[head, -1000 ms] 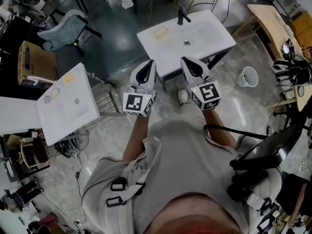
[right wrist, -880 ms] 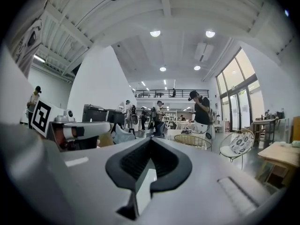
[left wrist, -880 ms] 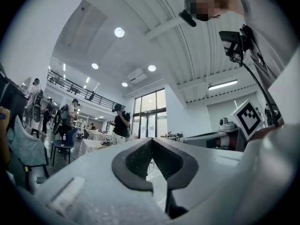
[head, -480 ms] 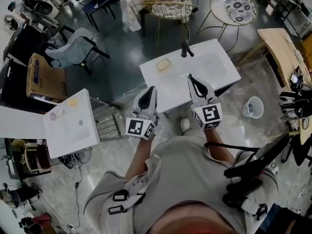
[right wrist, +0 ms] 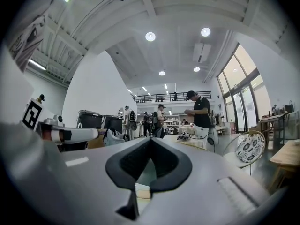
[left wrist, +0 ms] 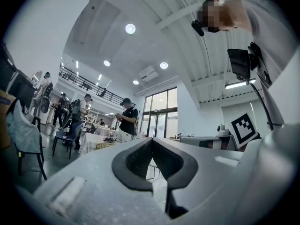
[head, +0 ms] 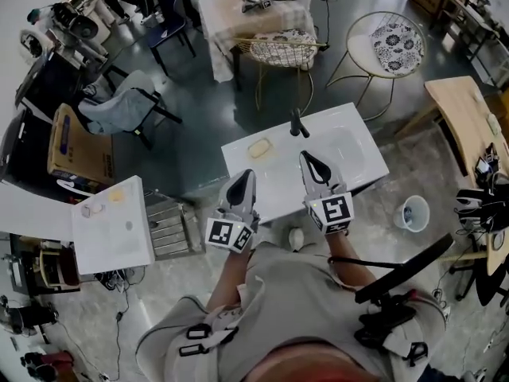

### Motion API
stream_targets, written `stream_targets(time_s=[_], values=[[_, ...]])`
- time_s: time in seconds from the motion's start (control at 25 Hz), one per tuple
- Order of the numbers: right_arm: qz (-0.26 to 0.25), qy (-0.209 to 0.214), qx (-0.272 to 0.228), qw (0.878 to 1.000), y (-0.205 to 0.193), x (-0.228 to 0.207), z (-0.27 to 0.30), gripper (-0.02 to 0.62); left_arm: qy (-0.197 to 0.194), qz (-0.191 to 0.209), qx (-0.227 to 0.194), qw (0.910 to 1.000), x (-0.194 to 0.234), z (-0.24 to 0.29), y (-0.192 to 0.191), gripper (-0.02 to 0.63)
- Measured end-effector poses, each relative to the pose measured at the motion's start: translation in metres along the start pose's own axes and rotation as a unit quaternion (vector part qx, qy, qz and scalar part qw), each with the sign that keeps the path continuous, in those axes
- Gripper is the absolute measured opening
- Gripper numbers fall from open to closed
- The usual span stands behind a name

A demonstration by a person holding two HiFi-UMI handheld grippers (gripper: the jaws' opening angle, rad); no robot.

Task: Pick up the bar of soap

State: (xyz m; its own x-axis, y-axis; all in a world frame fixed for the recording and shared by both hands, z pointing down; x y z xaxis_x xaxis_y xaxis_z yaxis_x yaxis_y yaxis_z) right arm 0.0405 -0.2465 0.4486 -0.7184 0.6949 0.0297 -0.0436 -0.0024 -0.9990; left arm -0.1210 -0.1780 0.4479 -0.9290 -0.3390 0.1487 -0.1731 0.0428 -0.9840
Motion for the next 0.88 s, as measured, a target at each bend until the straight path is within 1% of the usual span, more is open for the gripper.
stream_targets(time_s=[0.12,0.28,0.52,0.68,0.88], values=[[-0.004,0.005,0.002,1.0,0.001,-0.007,0.007,0.002,-0.004,0.006,-0.006,1.0,0.0,0.012,0.005,-0.006],[-0.003,0.001,0.005,1.0,0.005,-0.011,0.012,0.002,-0.004,0.016,-0.004,0.9999,0.002,0.017,0.01,-0.007],[0.0,0.002,0.014,1.0,0.018,-0.004,0.019,0.002,0.004,0.021,-0.009,0.9997,0.018,0.017,0.029,-0.006],[0.005,-0.008,0.02,1.0,0.02,-0.006,0.018,0.002,-0.003,0.027,-0.002,0.9996,0.025,0.024,0.033,-0.006],[0.002,-0.013,0.021,1.0,0.019,-0.004,0.021,0.002,-0.013,0.027,-0.005,0.9995,0.028,0.024,0.033,-0.006]])
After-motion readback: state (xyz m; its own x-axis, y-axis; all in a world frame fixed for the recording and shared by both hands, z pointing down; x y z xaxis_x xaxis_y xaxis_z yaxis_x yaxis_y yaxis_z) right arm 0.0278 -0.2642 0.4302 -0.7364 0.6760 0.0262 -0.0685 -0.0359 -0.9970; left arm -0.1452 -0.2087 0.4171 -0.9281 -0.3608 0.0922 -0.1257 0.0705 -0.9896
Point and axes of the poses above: the fingertips, and each gripper's own axes: z forward along the fingers, x to its left, y out of its top, the point moved 4 cm from there along -z, backward along the fingers, and after that the axes turned 3 degrees about x, right-handed, at the moved point
